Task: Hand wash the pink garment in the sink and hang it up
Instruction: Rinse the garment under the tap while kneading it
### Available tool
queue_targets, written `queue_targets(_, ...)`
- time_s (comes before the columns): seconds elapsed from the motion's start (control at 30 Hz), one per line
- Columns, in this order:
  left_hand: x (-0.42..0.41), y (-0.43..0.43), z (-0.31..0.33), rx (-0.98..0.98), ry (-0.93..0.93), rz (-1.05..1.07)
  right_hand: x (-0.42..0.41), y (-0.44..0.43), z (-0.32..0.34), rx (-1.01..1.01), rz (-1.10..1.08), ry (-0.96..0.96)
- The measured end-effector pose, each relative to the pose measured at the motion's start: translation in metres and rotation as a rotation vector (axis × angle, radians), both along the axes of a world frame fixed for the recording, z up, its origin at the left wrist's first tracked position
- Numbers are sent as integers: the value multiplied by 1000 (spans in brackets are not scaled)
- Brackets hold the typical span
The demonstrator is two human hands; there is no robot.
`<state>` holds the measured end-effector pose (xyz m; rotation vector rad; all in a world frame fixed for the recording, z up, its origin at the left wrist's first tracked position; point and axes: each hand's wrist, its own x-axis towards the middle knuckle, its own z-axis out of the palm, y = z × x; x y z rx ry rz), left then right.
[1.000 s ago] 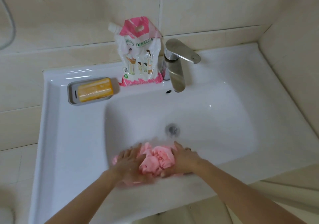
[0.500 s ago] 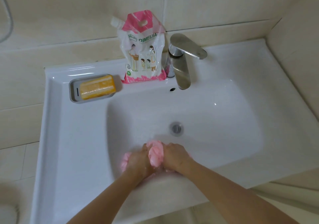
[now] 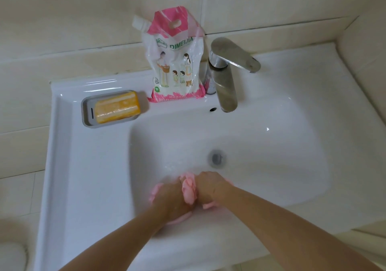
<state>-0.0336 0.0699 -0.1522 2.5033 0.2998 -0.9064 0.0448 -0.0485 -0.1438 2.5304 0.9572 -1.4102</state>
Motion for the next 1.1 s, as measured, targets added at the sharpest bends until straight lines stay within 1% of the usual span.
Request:
queue_targets(0.1,7,-6,-3,149,117,-200,7,6,-4,-33,51,27)
queue_targets(0.2,14,-11,0,186,149,-329,13,14,-9,-56,37,77)
queue_targets(0.23,15,-10,-1,196,119,-350,16,15,-10,-56,35,92)
queue_targets(0.3,11,-3,-13,80,46,-134,22,14,-3,-44,7,127)
queue_targets(0.37,7,1,-6,30,-1,-76,26,13,0,-34,-72,181)
queue_targets(0.43,11,1,-12,123,-97,-226,28,13,-3,-25,-215,265)
queue_targets(0.47,13,-3,-5,120,-137,-297,28,13,-1,-25,-307,314)
queue_targets(0.5,12,-6,-1,135,-217,-393,27,13,-2,-16,-364,326)
queue_targets(0.53,12,-9,1,149,-153,-385,25,12,1,-2,-336,302)
queue_targets(0.57,9,-9,-5,167,-108,-307,21,11,4,0,-270,247)
queue_targets(0.6,6,-9,-5,113,-10,-154,15,7,5,19,-220,156)
queue_targets(0.67,0,-7,-6,-70,46,250,1,-7,1,112,-270,25)
queue_targets(0.7,-2,-6,-5,-110,37,317,-7,-14,-4,154,-326,-4)
queue_targets(0.73,-4,-6,0,-119,43,296,-13,-22,-6,181,-374,1)
queue_targets(0.77,-8,-5,0,-107,7,242,-17,-31,-7,207,-429,30)
queue_targets(0.8,-10,-4,1,-79,-35,158,-20,-39,-5,233,-478,64)
queue_targets(0.83,-13,-3,1,-19,-76,29,-21,-46,-1,238,-516,99)
queue_targets(0.9,-19,0,3,69,-100,-171,-21,-59,7,214,-550,187)
queue_targets(0.97,-27,2,5,106,-85,-198,-17,-70,18,226,-612,233)
queue_targets(1.0,-29,3,9,105,-72,-197,-12,-74,27,250,-655,194)
queue_targets(1.03,-31,4,13,97,-82,-204,-3,-78,35,306,-735,112)
queue_targets(1.1,-34,6,21,121,-105,-249,23,-84,59,519,-1019,-114)
